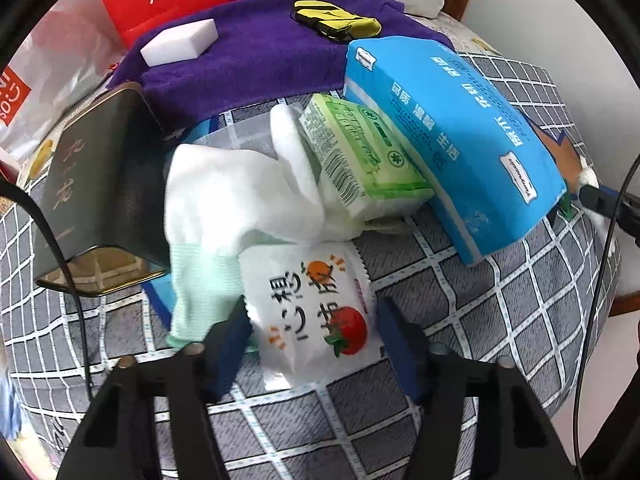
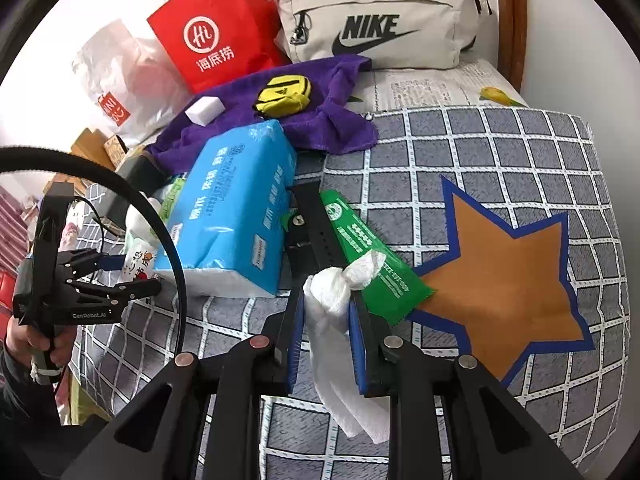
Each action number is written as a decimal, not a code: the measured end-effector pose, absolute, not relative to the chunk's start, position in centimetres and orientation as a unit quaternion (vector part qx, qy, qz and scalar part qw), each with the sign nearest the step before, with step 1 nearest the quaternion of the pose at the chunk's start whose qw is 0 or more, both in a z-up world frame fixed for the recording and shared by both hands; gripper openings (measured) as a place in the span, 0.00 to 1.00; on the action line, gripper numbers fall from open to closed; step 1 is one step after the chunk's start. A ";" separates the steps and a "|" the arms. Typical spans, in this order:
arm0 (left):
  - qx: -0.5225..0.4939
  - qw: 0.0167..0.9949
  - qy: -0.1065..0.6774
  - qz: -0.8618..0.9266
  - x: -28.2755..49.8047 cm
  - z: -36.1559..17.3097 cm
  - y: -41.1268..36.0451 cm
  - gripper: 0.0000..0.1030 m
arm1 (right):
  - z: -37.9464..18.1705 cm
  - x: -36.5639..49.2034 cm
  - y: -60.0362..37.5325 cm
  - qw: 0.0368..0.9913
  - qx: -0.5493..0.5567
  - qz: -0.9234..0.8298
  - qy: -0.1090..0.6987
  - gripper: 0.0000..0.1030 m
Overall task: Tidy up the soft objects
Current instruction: 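Grasp the snack bag with the left gripper and lift it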
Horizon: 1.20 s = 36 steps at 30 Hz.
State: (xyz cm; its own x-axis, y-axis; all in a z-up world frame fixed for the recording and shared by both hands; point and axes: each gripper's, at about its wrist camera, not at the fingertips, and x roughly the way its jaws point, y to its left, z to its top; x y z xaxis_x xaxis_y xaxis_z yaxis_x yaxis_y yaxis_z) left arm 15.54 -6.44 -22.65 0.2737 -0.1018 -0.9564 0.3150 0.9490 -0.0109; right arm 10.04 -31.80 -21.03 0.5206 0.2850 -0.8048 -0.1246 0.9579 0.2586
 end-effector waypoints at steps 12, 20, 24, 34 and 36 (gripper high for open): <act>0.041 0.785 0.590 -0.184 14.0 -20.1 -2.8 0.17 | -20.2 9.8 -30.4 0.870 0.082 0.131 0.468 0.22; -0.013 0.780 0.589 -0.213 14.2 -20.5 -1.6 0.05 | -20.1 9.9 -29.6 0.869 0.083 0.138 0.468 0.22; -0.034 0.782 0.584 -0.213 14.9 -20.2 -1.5 0.05 | -19.9 9.5 -29.6 0.869 0.085 0.138 0.468 0.22; -0.051 0.797 0.565 -0.209 14.9 -18.0 0.3 0.05 | -17.7 9.4 -28.1 0.873 0.080 0.144 0.459 0.20; -0.056 0.802 0.558 -0.206 15.1 -17.3 0.8 0.05 | -17.0 9.6 -27.7 0.876 0.079 0.149 0.453 0.20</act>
State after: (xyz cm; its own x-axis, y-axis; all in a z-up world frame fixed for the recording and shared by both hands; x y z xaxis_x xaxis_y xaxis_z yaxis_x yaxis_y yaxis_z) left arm 15.05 0.84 -17.30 0.2921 -0.3921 -0.8723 0.2678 0.9091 -0.3190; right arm 9.60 -27.66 -17.00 0.5457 0.3324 -0.7692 -0.1885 0.9431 0.2739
